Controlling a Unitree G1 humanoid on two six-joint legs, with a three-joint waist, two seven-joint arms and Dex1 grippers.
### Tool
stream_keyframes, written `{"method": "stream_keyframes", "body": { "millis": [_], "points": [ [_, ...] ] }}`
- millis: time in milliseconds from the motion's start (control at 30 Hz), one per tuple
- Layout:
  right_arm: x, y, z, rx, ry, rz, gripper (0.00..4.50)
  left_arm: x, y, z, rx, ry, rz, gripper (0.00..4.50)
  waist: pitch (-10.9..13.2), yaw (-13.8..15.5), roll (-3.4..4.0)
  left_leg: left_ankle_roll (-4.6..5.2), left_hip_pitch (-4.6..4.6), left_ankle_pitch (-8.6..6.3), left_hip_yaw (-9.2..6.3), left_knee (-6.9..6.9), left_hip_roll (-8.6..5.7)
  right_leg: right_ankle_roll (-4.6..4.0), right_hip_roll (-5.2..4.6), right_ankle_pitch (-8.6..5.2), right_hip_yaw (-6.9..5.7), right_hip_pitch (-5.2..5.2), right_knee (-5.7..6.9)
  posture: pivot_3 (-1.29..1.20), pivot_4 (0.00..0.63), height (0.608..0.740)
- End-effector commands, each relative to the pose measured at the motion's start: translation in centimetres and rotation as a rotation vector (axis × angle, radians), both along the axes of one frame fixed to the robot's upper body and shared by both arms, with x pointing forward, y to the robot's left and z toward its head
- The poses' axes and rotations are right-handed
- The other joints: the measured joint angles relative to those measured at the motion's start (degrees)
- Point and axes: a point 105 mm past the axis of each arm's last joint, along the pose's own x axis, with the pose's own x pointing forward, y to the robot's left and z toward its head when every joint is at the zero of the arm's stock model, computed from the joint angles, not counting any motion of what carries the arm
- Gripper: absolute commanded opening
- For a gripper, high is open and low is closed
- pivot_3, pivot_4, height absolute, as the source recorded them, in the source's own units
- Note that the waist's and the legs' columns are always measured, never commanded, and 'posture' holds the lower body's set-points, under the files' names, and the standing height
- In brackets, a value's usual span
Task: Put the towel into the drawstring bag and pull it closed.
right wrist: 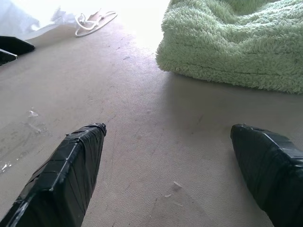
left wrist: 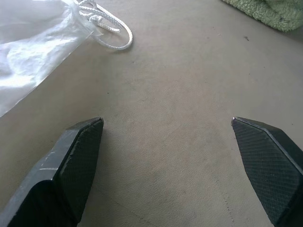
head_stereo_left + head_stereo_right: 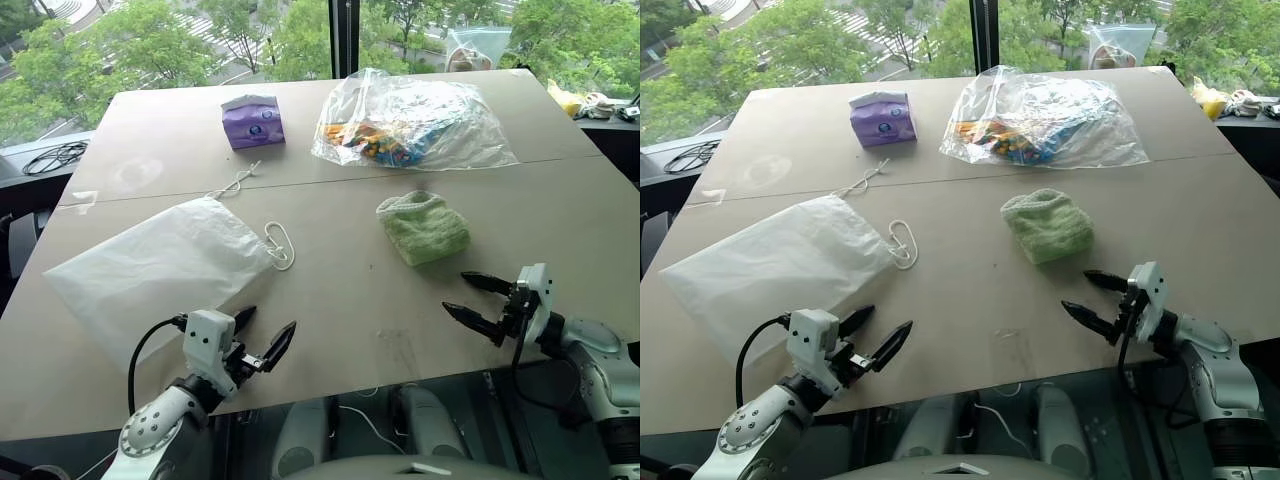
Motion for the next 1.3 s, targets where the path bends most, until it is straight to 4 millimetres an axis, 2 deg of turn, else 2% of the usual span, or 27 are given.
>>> {"method": "stream_keyframes", "body": {
  "millis": [33,500,900,1000,1100,1200,1300],
  "points": [
    [0.1,0.4,1.3,-0.002,-0.048,0.03,4.5,-0.5,-0.6,-0.6,-0.028,0.038,-0.022,4.45,0.0,0.0,0.0,0.0,0.0,0.0,0.0,0.0,0.0,0.0,0.0,0.0,0.0,0.0,0.0,0.0,0.15,0.74],
    [0.3,0.8,2.1,0.019,-0.069,0.056,4.5,-0.3,-0.8,-0.2,-0.072,0.01,-0.029,4.45,0.0,0.4,0.0,0.01,0.0,0.0,0.0,0.04,0.0,0.0,0.02,0.0,-0.03,0.03,0.0,0.0,0.15,0.74],
    [0.4,1.0,2.1,-0.043,-0.128,0.093,4.5,-0.1,-0.7,0.4,-0.071,-0.014,-0.047,4.45,0.0,1.0,0.0,0.01,0.01,0.01,0.01,0.06,-0.01,0.0,0.04,0.0,-0.16,0.04,0.0,0.0,0.15,0.74],
    [0.4,1.4,3.5,-0.032,-0.2,0.145,4.5,0.4,-0.7,1.4,-0.084,-0.049,-0.05,4.45,0.0,1.0,0.0,0.02,0.0,0.01,0.01,0.08,-0.01,0.0,0.06,0.0,-0.2,0.04,0.0,0.0,0.15,0.74],
    [1.4,2.1,6.4,-0.03,-0.291,0.184,4.5,1.8,-1.0,3.5,-0.112,-0.126,-0.044,4.45,0.0,1.1,0.02,0.02,0.01,0.01,0.0,0.12,0.0,0.01,0.11,0.01,-0.23,0.05,0.01,0.0,0.15,0.74],
    [2.3,3.3,9.7,-0.011,-0.368,0.237,4.5,4.5,-1.1,7.0,-0.178,-0.253,0.042,4.45,0.1,1.2,0.01,0.03,0.01,0.02,-0.03,0.21,0.03,0.02,0.12,0.02,-0.3,0.1,0.04,0.0,0.15,0.74],
    [2.3,4.0,11.3,0.019,-0.391,0.282,4.5,6.5,-0.6,8.7,-0.181,-0.304,0.144,4.45,0.0,1.3,-0.04,0.07,0.14,0.05,-0.14,0.35,0.09,0.01,0.17,0.04,-0.46,0.41,0.04,0.0,0.15,0.74]
  ]
}}
